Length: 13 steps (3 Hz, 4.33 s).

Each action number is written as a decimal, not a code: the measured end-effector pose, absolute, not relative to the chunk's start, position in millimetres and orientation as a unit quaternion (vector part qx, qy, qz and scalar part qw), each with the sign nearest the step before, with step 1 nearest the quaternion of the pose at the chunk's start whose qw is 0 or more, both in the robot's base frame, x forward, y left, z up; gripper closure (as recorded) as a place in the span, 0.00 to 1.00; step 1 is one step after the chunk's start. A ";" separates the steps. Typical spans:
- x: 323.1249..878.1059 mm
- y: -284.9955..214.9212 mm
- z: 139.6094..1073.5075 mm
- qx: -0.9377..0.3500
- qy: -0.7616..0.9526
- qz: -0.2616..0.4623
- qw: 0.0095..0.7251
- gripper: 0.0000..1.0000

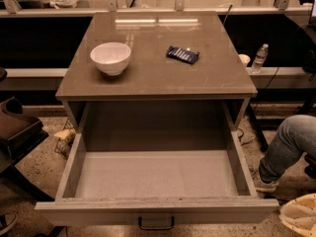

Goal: Close top drawer

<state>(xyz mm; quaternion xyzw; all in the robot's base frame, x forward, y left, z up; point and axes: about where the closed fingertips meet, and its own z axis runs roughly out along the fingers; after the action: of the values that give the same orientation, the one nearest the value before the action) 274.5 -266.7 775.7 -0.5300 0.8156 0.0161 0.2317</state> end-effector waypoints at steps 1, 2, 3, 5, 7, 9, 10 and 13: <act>274.8 -252.3 760.4 -0.537 0.812 0.029 0.228 1.00; 268.5 -234.0 716.0 -0.530 0.809 0.076 0.242 1.00; 266.3 -209.9 677.1 -0.529 0.796 0.124 0.267 1.00; 307.8 -148.6 634.2 -0.570 0.739 0.184 0.309 1.00; 375.8 -122.4 624.6 -0.582 0.733 0.155 0.317 1.00; 408.4 -123.8 624.1 -0.579 0.724 0.154 0.341 1.00; 449.4 -129.8 624.6 -0.569 0.726 0.136 0.361 1.00; 561.7 -137.6 628.7 -0.550 0.732 0.102 0.387 1.00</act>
Offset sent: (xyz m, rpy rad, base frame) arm -0.0128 0.0571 -0.1122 0.2422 0.0691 0.0489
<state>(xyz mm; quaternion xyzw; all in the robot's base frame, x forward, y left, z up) 561.7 -137.6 628.7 -0.5505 0.7324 0.1023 0.3874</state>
